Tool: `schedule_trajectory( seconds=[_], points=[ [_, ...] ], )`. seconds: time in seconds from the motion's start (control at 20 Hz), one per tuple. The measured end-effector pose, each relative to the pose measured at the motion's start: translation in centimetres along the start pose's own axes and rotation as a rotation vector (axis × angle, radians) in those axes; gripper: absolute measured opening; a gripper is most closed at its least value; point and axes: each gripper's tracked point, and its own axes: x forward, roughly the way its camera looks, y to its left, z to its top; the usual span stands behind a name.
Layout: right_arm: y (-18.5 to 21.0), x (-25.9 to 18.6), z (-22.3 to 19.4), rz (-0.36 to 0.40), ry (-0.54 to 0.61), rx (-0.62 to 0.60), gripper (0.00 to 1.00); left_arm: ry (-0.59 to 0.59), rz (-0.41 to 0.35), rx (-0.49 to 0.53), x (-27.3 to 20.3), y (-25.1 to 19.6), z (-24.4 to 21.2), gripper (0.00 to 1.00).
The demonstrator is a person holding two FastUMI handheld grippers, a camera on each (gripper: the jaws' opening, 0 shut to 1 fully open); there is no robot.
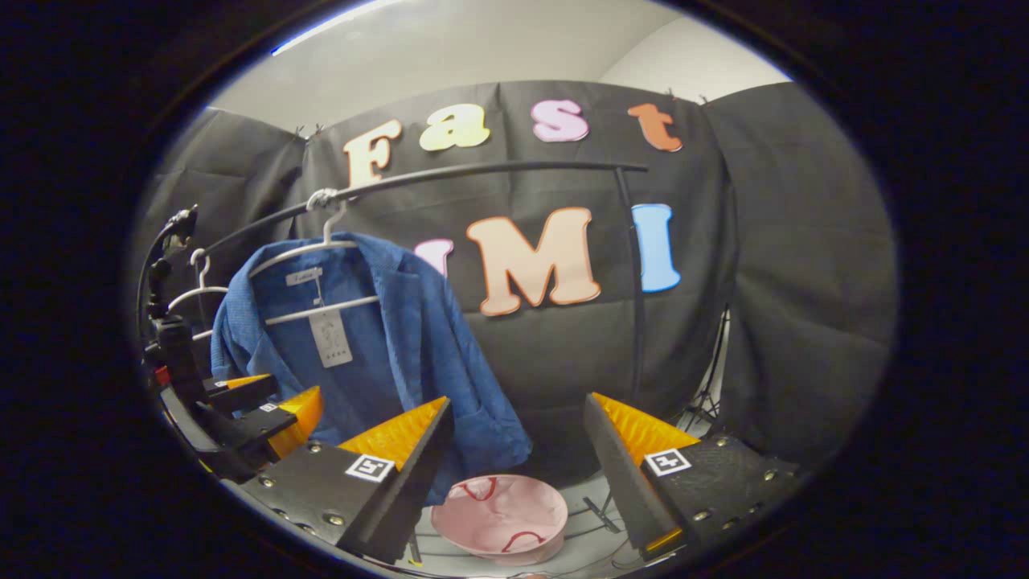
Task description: Grasp the clothes on the hanger with both hands and then place them into the laundry hamper below.
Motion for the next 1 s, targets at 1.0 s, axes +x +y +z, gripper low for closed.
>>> schedule_trajectory(
  seconds=[1.0],
  points=[
    [15.6, 18.8, 1.3, 0.423, 0.049, -0.021, 0.94, 0.028, 0.431, -0.062, 2.0, 6.7, 2.5, 0.99]
  ],
)
